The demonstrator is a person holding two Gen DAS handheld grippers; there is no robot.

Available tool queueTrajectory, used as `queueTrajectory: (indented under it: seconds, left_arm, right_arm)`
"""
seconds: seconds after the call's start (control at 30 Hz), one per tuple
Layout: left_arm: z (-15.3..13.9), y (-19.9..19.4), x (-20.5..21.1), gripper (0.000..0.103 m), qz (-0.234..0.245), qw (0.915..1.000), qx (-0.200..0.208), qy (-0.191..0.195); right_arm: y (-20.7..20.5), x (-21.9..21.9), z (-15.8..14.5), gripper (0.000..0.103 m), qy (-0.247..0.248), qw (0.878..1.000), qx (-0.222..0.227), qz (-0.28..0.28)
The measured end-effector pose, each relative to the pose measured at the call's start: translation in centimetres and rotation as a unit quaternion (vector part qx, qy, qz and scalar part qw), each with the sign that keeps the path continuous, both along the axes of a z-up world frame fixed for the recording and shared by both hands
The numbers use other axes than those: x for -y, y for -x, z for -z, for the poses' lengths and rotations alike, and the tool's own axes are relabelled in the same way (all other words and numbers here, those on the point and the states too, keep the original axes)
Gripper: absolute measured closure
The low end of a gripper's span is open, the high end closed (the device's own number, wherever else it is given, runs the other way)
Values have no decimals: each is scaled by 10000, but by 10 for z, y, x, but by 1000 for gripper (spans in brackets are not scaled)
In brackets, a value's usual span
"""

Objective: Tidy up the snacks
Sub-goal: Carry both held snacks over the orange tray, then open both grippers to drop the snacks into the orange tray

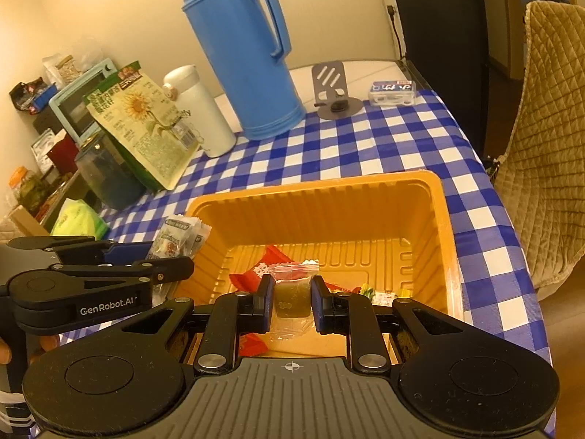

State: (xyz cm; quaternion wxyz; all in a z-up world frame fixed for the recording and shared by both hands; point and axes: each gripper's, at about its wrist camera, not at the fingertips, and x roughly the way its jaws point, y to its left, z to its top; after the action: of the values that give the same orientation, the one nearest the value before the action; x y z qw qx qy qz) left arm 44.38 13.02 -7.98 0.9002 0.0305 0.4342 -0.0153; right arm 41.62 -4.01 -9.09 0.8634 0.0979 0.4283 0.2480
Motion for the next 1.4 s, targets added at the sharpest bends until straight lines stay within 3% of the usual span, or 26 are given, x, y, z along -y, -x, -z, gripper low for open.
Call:
queueTrajectory:
  seconds: [0.53, 1.4]
  left_arm:
    - [28, -25, 2, 67, -100, 9991, -411, -103]
    - [20, -22, -3, 60, -59, 9994, -332, -71]
  right_arm:
    - [-14, -9, 13, 81, 70, 9997, -164, 145]
    - [-42, -22, 26, 81, 69, 9993, -260, 270]
